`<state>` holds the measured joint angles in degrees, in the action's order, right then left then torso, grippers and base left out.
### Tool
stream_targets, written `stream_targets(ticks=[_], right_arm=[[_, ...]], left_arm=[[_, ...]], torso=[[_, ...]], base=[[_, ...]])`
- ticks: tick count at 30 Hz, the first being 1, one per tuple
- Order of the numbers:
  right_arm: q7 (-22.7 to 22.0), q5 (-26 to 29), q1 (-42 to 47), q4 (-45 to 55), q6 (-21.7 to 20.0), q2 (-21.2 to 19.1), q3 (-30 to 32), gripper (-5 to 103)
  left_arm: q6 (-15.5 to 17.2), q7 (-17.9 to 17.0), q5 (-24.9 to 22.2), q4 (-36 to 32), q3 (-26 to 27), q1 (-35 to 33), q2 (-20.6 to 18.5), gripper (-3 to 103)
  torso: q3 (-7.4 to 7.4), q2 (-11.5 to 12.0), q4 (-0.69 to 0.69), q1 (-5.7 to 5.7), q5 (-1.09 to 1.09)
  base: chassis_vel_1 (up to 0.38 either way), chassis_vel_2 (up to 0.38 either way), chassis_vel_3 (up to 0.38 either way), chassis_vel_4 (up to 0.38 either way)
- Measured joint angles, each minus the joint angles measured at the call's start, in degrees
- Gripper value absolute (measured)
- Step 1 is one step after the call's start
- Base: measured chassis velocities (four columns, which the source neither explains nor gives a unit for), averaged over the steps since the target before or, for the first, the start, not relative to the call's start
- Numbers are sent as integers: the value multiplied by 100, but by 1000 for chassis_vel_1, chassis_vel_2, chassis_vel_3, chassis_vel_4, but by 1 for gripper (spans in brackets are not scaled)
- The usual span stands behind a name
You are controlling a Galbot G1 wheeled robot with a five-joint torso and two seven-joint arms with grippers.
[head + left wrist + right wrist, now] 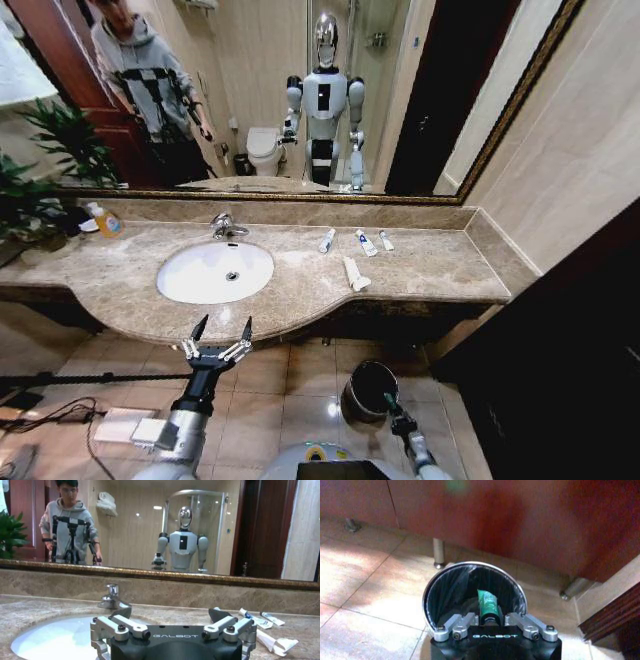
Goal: Pick up the trash from the sink and place it in the trash bin.
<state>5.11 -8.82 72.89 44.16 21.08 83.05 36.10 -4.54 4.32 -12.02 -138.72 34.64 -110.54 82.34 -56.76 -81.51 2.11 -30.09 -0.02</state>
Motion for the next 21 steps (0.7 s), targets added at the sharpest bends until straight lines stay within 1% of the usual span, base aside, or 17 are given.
stream_targets(ticks=[9,15,16,17,19,20,21], right_arm=[[42,-98,-621,-818,30,129,41,21],[41,-172,-772,-992,39,176,55,21],[37,-214,-805,-1028,37,189,62,19],[35,-238,-824,-1046,32,201,69,21],[34,-247,-832,-1052,28,206,71,21],[34,-285,-845,-1060,13,223,75,32],[32,-294,-846,-1059,9,228,76,37]], left_arm=[[0,0,0,0,0,0,0,100],[0,0,0,0,0,0,0,100],[0,0,0,0,0,0,0,100],[0,0,0,0,0,0,0,100],[0,0,0,0,0,0,0,100],[0,0,0,0,0,0,0,100],[0,0,0,0,0,0,0,100]], torso=[[0,0,0,0,1],[0,0,0,0,1],[0,0,0,1,1],[0,0,0,1,1],[0,0,0,1,1],[0,0,0,1,1],[0,0,0,1,1]], base=[[0,0,0,0],[0,0,0,0],[0,0,0,0],[0,0,0,0],[0,0,0,0],[0,0,0,0],[0,0,0,0]])
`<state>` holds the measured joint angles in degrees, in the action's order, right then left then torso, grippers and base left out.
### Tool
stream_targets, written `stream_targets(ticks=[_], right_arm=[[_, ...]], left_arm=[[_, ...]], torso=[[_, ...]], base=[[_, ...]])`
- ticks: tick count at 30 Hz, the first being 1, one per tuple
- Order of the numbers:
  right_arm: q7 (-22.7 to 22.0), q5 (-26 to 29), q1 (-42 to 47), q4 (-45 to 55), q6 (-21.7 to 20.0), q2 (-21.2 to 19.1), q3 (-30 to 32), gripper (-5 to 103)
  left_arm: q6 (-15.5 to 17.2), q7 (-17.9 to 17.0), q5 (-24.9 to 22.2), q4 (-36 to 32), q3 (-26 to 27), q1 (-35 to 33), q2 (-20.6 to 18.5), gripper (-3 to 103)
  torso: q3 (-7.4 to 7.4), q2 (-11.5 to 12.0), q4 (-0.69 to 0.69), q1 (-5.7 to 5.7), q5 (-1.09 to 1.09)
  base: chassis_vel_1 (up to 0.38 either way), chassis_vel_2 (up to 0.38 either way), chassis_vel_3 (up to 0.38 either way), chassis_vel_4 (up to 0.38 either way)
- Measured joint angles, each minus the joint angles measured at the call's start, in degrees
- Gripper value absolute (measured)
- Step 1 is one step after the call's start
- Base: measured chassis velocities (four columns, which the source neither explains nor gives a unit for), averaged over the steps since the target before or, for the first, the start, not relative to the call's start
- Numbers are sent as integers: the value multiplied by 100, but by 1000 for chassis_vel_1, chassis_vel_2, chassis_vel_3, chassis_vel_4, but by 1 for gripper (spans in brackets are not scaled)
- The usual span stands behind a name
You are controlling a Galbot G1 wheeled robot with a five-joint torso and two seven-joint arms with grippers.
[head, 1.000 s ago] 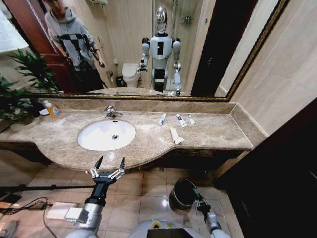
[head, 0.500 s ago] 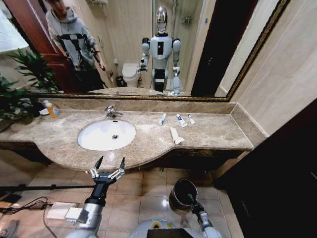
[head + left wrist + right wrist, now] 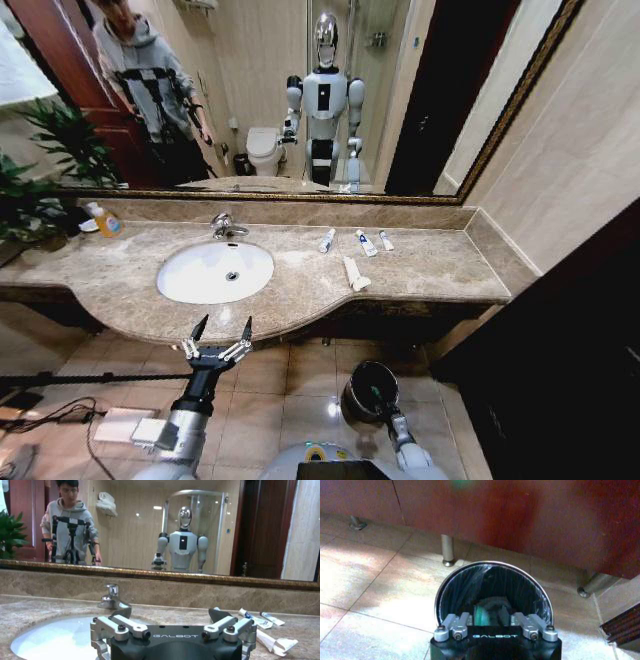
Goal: Pick up the trash from the sink and place it in the trash bin.
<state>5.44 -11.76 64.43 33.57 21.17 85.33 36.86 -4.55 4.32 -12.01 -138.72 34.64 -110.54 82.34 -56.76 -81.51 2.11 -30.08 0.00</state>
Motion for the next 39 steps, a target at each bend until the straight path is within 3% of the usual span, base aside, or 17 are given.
stream_targets(ticks=[2,3,5,7,9,18,32,36,39], right_arm=[[-3,-8,0,0,-2,4,1,37],[-7,-18,4,0,-6,10,3,48],[-10,-19,10,0,-7,12,5,48],[-19,-19,40,25,-8,13,9,64],[-19,-19,48,35,-8,12,9,64],[-4,42,359,459,-38,34,2,99],[63,256,1268,1754,82,49,-64,100],[-141,315,1592,2377,317,43,-32,100],[-263,623,2173,3589,351,22,24,100]], left_arm=[[0,0,0,0,0,0,1,100],[0,0,0,0,0,0,0,100],[0,0,0,0,0,0,0,100],[0,0,0,0,0,0,0,100],[0,0,0,0,0,0,0,100],[0,0,0,0,0,0,0,100],[0,0,0,0,0,0,0,100],[0,0,0,0,0,0,0,100],[0,1,0,0,0,0,0,100]], torso=[[0,0,0,0,0],[0,0,0,0,0],[0,0,0,0,0],[0,0,0,0,0],[0,0,0,0,0],[0,0,0,0,0],[0,0,0,0,1],[1,0,0,0,0],[1,0,1,0,-1]], base=[[0,0,0,0],[0,0,0,0],[0,0,0,0],[0,0,0,0],[0,0,0,0],[0,0,0,0],[0,0,0,0],[0,0,0,0],[0,0,0,0]])
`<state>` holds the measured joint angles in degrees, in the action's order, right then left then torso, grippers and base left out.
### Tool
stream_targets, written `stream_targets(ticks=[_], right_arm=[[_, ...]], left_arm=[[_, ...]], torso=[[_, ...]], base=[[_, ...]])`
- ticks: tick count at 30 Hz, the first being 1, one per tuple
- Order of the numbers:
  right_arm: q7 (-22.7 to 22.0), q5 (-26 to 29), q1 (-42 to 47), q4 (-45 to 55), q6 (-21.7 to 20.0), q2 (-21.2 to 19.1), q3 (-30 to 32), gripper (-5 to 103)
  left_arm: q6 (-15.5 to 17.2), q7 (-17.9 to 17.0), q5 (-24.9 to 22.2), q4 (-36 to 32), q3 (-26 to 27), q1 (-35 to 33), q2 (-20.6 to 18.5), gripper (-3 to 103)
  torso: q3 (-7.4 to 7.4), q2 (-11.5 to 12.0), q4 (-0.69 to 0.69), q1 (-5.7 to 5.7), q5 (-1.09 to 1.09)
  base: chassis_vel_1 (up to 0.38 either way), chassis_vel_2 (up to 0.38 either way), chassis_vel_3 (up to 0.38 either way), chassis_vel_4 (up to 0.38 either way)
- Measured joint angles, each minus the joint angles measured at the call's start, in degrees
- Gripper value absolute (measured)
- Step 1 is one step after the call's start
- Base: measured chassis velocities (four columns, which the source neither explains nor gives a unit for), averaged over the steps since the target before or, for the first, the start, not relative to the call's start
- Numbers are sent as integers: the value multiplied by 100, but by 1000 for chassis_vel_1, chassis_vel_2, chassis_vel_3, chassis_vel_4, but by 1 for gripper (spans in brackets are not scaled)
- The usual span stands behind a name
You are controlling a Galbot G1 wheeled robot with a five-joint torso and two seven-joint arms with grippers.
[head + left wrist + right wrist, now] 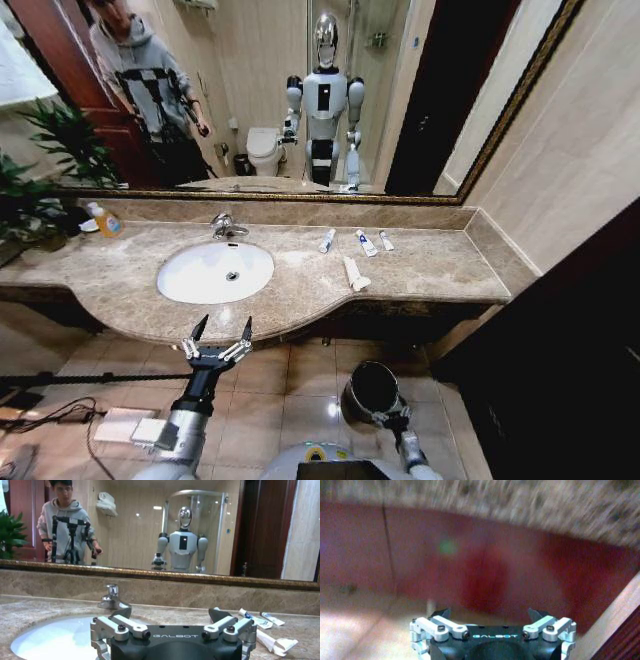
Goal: Pick up the trash from the sink and place it in the trash bin.
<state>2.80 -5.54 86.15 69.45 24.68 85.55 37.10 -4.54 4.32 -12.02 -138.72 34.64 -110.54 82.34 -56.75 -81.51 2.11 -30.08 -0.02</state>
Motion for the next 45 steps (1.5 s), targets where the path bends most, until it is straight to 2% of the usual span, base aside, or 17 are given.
stream_targets(ticks=[2,4,7,9,12,14,19,22,27,29,30,32,33,35,36,39,45], right_arm=[[-7,101,206,346,-61,5,21,100],[-14,279,747,1266,-204,68,101,100],[-34,403,1301,2111,-326,175,169,100],[-46,430,1436,2322,-344,212,181,100],[-144,510,2184,3672,-372,458,182,100],[-221,535,2431,4262,-369,471,79,100],[-300,798,2655,4896,-368,343,-159,100],[-418,1036,2488,5257,-422,320,-352,100],[-648,1109,2052,5329,-490,131,-510,100],[-579,1138,1796,5454,-834,126,-567,100],[-579,1138,1796,5454,-834,126,-567,100],[-564,1121,1394,5552,-1354,112,-759,100],[-564,1121,1394,5552,-1354,112,-759,100],[-543,1045,993,5534,-1747,94,-928,100],[-543,1045,993,5534,-1747,94,-928,100],[-317,1009,607,5345,-2184,16,-1142,100],[-287,1237,123,5007,-2651,-186,-1450,100]], left_arm=[[0,0,0,0,0,0,0,100],[0,0,0,0,0,0,0,100],[0,0,0,0,0,0,0,100],[0,-2,0,0,0,0,1,100],[0,-1,0,0,0,0,0,100],[0,0,0,0,0,0,0,100],[0,-1,0,0,0,0,0,100],[0,-1,0,0,0,0,1,100],[0,0,0,0,0,0,0,100],[0,0,0,0,0,0,0,100],[0,0,0,0,0,0,0,100],[0,-1,0,0,0,0,0,100],[0,-1,0,0,0,0,0,100],[0,-1,0,0,0,0,0,100],[0,-1,0,0,0,0,0,100],[0,-1,0,0,0,0,0,100],[0,-1,0,0,0,0,0,100]], torso=[[0,0,1,0,2],[0,0,-1,0,1],[0,0,-2,0,1],[0,0,-2,0,0],[0,0,-2,1,1],[0,0,-1,0,0],[0,0,-1,0,1],[-1,0,-2,0,1],[-1,0,0,-1,2],[-1,0,-1,-1,2],[-1,0,-1,-1,2],[-1,0,-1,-1,2],[-1,0,-1,-1,2],[-1,0,0,-1,1],[-1,0,0,-1,1],[-1,0,-1,-1,2],[-1,0,0,-1,2]], base=[[0,0,0,0],[0,0,0,0],[0,0,0,0],[0,0,0,0],[0,0,0,0],[0,0,0,0],[0,0,0,0],[0,0,0,0],[0,0,0,0],[0,0,0,0],[0,0,0,0],[0,0,0,0],[0,0,0,0],[0,0,0,0],[0,0,0,0],[0,0,0,0],[0,0,0,0]])
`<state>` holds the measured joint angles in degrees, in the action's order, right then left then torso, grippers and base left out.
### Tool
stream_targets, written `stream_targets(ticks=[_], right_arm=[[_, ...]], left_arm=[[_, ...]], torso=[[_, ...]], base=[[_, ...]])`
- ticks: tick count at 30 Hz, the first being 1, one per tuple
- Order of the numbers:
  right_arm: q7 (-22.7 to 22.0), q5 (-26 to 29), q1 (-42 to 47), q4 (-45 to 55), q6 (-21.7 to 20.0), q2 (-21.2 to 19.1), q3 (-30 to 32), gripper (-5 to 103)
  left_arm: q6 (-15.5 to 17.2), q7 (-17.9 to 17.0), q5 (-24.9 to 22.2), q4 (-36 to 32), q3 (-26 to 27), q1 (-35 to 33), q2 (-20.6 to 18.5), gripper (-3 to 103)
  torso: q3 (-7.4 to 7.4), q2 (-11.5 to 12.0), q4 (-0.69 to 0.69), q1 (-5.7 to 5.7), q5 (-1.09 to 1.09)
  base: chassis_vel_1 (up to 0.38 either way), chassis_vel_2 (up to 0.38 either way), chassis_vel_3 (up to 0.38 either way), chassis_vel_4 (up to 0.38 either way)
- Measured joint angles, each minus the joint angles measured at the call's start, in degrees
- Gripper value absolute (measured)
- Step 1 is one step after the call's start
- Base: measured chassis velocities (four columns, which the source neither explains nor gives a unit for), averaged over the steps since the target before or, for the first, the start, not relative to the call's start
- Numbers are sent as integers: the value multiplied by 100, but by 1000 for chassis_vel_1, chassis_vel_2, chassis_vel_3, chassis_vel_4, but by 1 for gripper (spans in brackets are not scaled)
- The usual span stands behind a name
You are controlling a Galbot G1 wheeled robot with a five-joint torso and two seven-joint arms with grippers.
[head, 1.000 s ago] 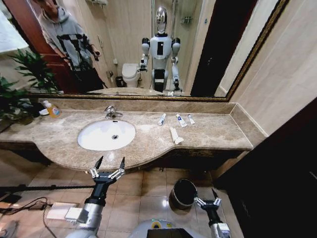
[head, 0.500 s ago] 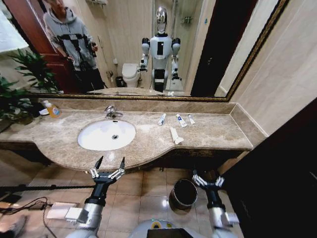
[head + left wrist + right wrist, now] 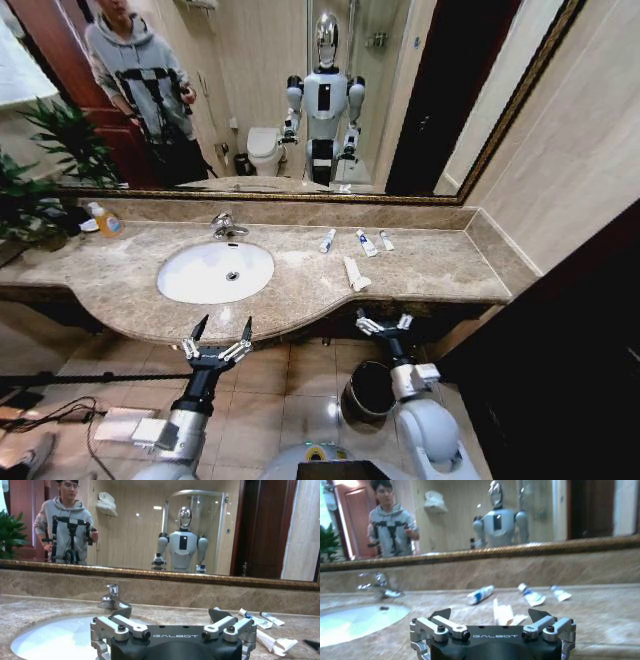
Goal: Pick up the trash from the sink and place it in the trash bin.
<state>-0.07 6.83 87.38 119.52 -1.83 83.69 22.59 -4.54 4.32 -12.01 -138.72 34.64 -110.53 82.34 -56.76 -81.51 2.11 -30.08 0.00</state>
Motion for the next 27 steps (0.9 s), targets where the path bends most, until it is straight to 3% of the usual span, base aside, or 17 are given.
stream_targets(ticks=[7,27], right_arm=[[-74,58,-883,-651,-361,-46,-340,100],[-162,-75,-1841,-1635,-237,-89,-224,100]], left_arm=[[0,0,0,0,0,0,0,100],[0,0,0,0,0,0,0,100]], torso=[[0,0,0,0,0],[1,0,0,1,0]], base=[[0,0,0,0],[0,0,0,0]])
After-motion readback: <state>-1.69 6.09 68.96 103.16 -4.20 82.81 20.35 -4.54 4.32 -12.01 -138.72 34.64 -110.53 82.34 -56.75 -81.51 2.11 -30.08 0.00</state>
